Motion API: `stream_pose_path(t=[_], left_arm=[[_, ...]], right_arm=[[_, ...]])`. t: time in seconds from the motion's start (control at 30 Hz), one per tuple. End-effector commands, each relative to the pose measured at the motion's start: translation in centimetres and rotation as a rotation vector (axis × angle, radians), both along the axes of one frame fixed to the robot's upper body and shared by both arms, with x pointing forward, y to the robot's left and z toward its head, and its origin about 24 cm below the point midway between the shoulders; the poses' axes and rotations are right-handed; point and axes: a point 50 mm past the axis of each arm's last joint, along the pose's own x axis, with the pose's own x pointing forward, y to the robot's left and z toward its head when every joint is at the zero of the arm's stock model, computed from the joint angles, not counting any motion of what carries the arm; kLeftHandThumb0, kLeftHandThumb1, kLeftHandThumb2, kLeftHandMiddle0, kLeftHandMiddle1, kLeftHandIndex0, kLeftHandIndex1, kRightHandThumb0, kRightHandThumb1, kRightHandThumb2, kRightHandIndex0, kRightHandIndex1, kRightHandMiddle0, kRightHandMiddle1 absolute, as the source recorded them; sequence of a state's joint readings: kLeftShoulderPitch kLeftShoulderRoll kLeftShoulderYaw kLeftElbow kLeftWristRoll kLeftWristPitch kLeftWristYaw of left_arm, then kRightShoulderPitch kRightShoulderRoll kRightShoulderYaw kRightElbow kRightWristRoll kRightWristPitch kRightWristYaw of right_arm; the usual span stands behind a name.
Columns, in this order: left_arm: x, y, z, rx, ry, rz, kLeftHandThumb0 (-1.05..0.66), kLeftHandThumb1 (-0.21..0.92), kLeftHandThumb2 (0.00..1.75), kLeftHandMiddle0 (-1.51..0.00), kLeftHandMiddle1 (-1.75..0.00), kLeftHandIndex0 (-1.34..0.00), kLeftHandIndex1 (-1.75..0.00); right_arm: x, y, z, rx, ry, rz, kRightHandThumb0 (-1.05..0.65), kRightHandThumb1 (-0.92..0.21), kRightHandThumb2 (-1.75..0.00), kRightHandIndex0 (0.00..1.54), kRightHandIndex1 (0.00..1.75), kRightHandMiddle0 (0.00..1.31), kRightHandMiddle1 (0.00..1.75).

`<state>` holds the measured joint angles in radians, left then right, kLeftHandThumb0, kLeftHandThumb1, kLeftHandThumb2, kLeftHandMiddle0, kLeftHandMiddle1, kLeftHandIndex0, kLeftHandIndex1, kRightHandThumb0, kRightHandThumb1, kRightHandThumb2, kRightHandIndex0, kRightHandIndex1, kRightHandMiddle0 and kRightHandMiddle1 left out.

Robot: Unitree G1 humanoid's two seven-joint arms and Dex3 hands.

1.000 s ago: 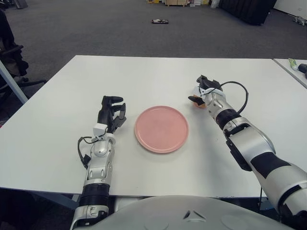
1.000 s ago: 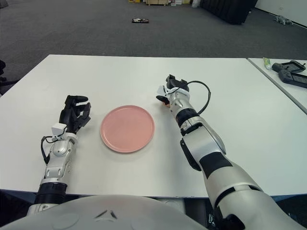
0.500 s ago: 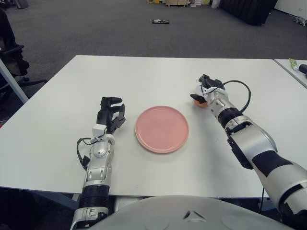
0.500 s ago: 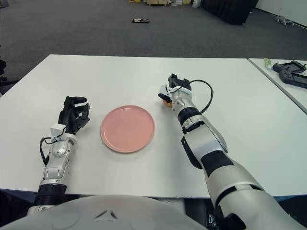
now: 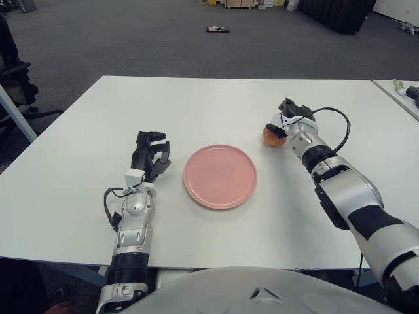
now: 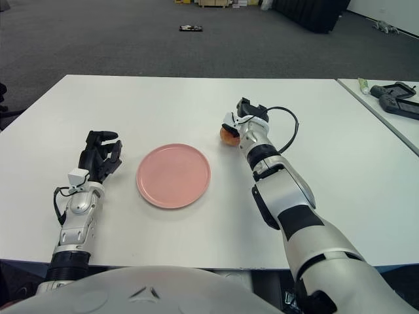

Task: Put the apple into the plate.

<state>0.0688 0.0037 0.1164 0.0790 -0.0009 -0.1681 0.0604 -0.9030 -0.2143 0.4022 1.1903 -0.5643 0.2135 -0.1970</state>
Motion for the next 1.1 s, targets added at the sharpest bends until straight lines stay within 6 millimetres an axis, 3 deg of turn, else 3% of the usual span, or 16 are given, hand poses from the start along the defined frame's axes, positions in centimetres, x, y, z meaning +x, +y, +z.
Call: stream_pose_path(t=[0.0, 0.2, 0.53, 0.83, 1.07], left_arm=[[0.1, 0.2, 0.4, 0.004, -0.01, -0.008, -0.35, 0.92, 0.53, -0.39, -1.45, -0.19, -1.75], [0.2, 0.4, 0.5, -0.001, -0.019, -0.015, -0.35, 0.92, 0.53, -0.4, -1.45, -0.19, -1.75], [0.5, 0.6, 0.7, -0.003, -0.021, -0.01, -0.35, 0.92, 0.53, -0.38, -1.47, -0.19, -1.75], [1.2, 0.6, 1.1, -0.011, -0.014, -0.004, -0.35, 0.92, 0.53, -0.37, -1.49, -0.19, -1.75], [1.7, 0.6, 1.3, -0.002, -0.027, -0.012, -0.35, 0.92, 0.53, -0.37, -1.5, -0.19, -1.75]], right_arm=[[0.5, 0.0, 1.0, -0.007, -0.02, -0.001, -0.63, -0.67, -0.93, 0.0, 1.0, 0.0, 0.9], [0.3, 0.1, 0.8, -0.016, -0.013, 0.0, -0.63, -0.67, -0.92, 0.0, 0.95, 0.0, 0.88], [0.0, 0.6, 0.5, 0.02, -0.05, 0.01, -0.61, -0.65, -0.92, 0.0, 1.03, 0.0, 0.86], [-0.1, 1.0, 0.5, 0.094, -0.107, 0.017, -0.59, -0.62, -0.95, 0.0, 0.93, 0.0, 0.82], [0.8, 1.9, 2.3, 0.166, -0.195, 0.044, -0.61, -0.61, -0.94, 0.0, 0.86, 0.0, 0.81]])
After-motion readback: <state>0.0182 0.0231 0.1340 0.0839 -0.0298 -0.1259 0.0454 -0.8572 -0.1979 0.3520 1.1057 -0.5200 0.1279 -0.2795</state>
